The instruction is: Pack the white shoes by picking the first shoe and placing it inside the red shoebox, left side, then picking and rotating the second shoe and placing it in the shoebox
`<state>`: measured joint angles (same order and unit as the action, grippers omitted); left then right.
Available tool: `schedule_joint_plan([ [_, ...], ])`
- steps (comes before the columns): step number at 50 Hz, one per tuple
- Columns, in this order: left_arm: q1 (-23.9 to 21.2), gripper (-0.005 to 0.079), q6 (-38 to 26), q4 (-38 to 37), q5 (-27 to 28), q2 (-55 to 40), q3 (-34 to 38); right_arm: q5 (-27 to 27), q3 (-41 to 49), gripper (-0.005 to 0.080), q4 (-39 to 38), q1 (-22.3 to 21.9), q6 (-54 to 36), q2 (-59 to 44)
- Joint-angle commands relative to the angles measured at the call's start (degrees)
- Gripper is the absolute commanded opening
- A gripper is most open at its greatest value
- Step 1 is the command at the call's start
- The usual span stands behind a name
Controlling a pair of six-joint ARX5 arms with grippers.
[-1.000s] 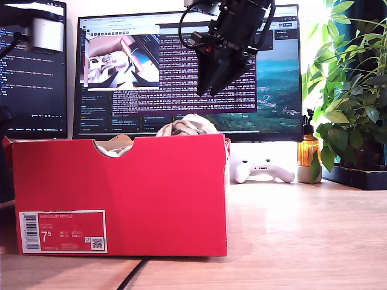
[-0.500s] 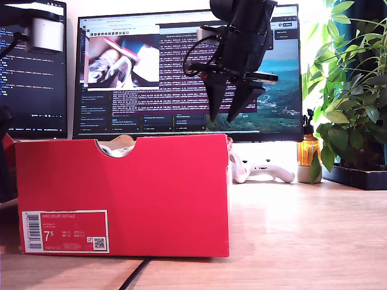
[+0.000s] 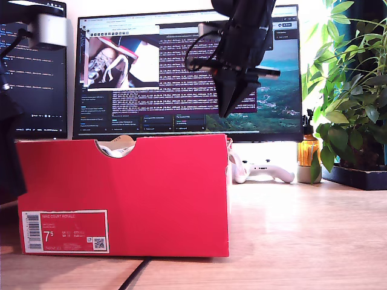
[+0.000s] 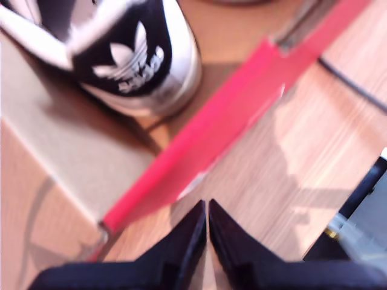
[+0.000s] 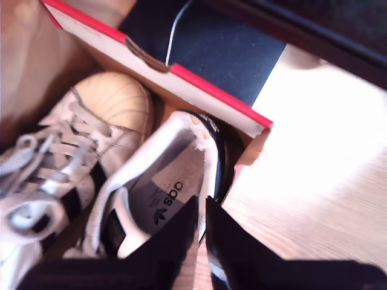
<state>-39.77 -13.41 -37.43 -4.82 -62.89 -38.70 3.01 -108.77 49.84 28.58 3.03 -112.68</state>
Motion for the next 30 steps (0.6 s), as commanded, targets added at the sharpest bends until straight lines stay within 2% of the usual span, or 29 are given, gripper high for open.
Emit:
schedule_joint_plan([
  [1, -0.26, -0.0018, 0.5, 0.79, 0.83, -0.63, 0.33, -0.04, -0.9, -0.001, -0.15, -0.24, -0.48, 5.81],
  [15, -0.26, -0.0018, 2.08, 1.53, 1.46, -0.63, 0.33, 0.39, -0.9, -0.001, 3.37, -1.55, -3.65, 12.44],
  [25, -0.13, -0.0018, 1.42, 0.72, 1.79, -0.63, 0.33, 0.35, -0.9, -0.001, 8.7, -2.03, -5.46, 14.32],
  [30, 0.83, -0.0019, 3.87, 2.86, 1.84, -0.39, 0.33, 0.33, -0.9, -0.001, 10.08, -2.14, -5.64, 14.51],
])
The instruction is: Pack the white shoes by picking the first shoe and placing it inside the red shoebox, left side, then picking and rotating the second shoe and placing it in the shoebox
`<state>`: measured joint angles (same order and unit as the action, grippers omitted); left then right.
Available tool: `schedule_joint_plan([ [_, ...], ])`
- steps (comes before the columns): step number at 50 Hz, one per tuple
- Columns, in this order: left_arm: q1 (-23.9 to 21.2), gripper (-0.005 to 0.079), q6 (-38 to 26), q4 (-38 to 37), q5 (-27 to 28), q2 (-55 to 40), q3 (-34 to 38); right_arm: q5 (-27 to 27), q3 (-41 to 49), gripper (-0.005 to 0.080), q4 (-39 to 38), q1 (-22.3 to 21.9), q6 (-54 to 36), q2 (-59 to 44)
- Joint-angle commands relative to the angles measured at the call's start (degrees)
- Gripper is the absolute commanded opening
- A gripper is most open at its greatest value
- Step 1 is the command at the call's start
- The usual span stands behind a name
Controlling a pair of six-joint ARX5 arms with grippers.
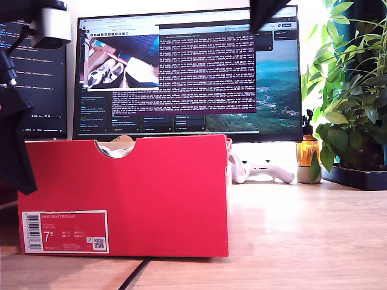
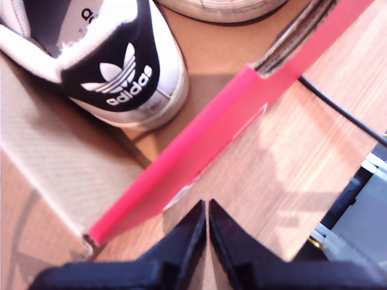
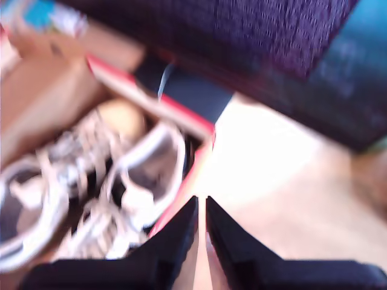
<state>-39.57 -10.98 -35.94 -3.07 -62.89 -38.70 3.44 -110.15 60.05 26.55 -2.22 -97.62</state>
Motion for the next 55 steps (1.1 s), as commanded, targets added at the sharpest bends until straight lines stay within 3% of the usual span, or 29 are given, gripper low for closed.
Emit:
schedule_joint_plan([
  [1, 0.98, -0.0019, 1.44, 2.03, 0.13, -0.37, 0.33, -0.13, 0.48, -0.001, -0.07, -0.11, -0.39, -0.55],
  [8, 3.65, -0.0018, 1.99, 8.61, 1.53, 0.46, 0.33, -0.09, 0.52, -0.001, 0.66, -0.09, -0.39, -0.37],
  [18, 9.64, -0.0018, 1.49, 15.15, 7.65, 3.67, 0.33, 0.24, 0.59, -0.001, 1.62, -0.11, -0.68, 1.03],
  [29, 14.99, -0.0019, 1.64, 13.57, 13.6, 9.27, 0.33, 0.61, 0.61, -0.001, 0.39, -0.7, -1.27, 4.94],
  [40, 14.23, -0.0019, 2.38, 7.28, 18.99, 9.62, 0.33, 0.55, 0.61, -0.001, -1.01, -1.18, -1.29, 5.27],
  [55, 14.69, -0.0019, 3.54, 6.49, 18.73, 14.25, 0.31, 0.55, 0.79, -0.001, 3.8, -2.08, -1.18, 5.27],
])
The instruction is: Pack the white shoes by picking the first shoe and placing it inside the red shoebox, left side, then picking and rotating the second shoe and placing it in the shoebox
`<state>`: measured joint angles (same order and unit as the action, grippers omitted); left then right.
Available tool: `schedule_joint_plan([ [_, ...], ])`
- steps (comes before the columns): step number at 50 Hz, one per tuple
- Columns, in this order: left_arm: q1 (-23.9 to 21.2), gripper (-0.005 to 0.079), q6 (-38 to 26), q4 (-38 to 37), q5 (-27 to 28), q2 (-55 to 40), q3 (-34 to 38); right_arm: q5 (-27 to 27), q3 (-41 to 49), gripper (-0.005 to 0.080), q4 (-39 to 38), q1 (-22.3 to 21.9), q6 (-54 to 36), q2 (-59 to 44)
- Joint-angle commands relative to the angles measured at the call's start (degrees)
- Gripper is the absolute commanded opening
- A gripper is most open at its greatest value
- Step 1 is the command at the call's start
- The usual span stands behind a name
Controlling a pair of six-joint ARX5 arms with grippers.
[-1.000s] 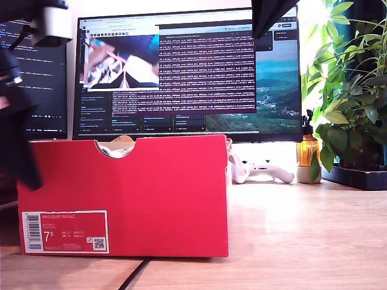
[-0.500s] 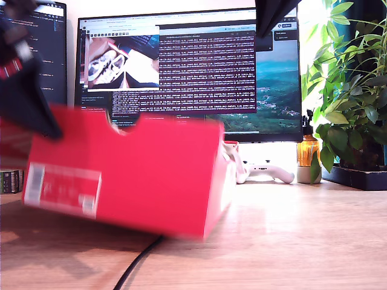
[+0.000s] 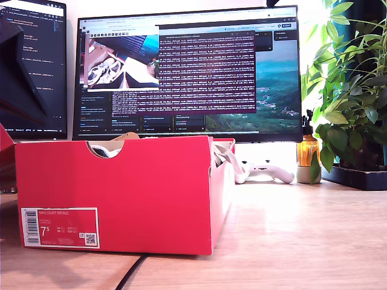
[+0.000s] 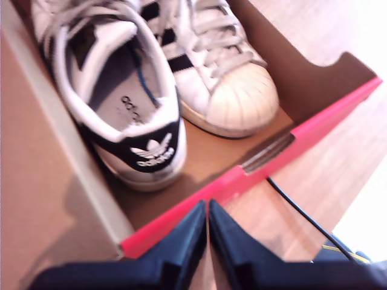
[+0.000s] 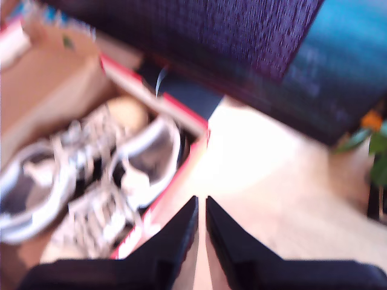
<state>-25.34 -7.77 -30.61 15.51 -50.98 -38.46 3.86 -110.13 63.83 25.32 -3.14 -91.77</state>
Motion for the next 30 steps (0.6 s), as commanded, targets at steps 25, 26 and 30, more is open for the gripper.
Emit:
schedule_joint_plan([
  [25, 12.57, -0.0019, -4.02, 5.9, 5.35, 6.86, 0.07, 0.26, 19.17, -0.001, -8.66, -1.62, 0.48, 12.31],
  [26, 13.27, -0.0019, -4.09, 6.49, 6.1, 6.86, 0.07, 0.26, 20.46, -0.001, -9.42, -1.79, 0.44, 13.27],
  [30, 15.58, -0.0019, -4.04, 8.61, 8.76, 6.86, 0.07, 0.46, 25.27, -0.001, -12.96, -2.56, 0.09, 16.61],
])
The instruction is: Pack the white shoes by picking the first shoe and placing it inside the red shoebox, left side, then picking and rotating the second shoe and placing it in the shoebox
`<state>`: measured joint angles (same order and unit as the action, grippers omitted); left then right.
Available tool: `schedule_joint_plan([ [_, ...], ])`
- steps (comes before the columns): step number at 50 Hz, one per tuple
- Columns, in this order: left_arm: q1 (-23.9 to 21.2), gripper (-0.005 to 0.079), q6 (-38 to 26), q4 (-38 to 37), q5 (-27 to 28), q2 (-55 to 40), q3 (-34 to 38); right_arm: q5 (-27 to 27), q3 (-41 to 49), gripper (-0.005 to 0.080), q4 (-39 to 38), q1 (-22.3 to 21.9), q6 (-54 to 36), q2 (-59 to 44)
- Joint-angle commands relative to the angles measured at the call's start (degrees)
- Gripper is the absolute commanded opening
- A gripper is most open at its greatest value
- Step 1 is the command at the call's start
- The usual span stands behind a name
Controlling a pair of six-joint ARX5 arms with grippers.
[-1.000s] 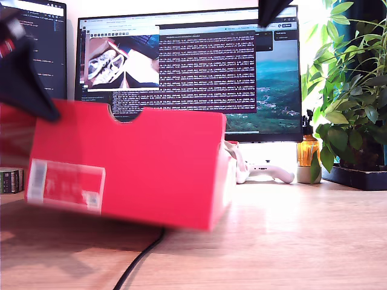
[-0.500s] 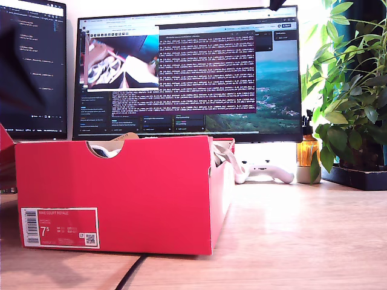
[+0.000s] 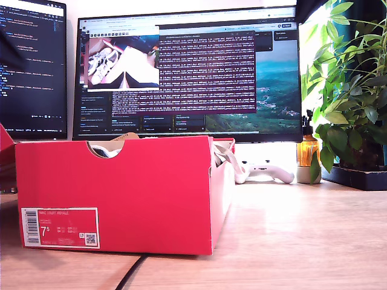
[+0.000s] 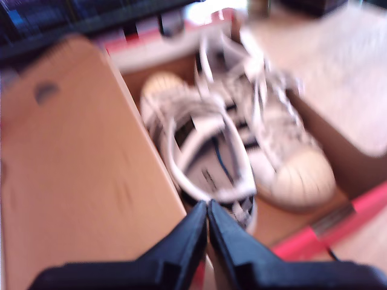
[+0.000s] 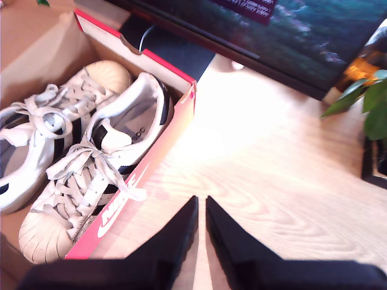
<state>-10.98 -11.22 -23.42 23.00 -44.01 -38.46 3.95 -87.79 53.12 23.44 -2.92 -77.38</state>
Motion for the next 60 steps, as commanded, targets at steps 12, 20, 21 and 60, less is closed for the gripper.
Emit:
schedule_joint_plan([
  [12, 7.89, -0.0019, 0.9, 5.51, 7.3, -0.09, 0.09, 1.4, 15.15, -0.001, -12.39, -3.19, -0.85, 11.08],
  [20, 9.92, -0.0019, 3.34, 5.53, 8.41, 1.49, 0.09, 3.63, 21.55, -0.001, -18.58, -5.35, -1.57, 16.59],
  [21, 10.21, -0.0019, 3.67, 5.53, 8.26, 1.81, 0.09, 3.72, 22.27, -0.001, -19.08, -5.62, -1.6, 17.22],
  [60, 14.84, -0.0018, 17.73, 9.86, -8.5, 11.1, 2.8, 7.58, 45.75, -0.001, -29.66, -10.47, 1.49, 39.69],
])
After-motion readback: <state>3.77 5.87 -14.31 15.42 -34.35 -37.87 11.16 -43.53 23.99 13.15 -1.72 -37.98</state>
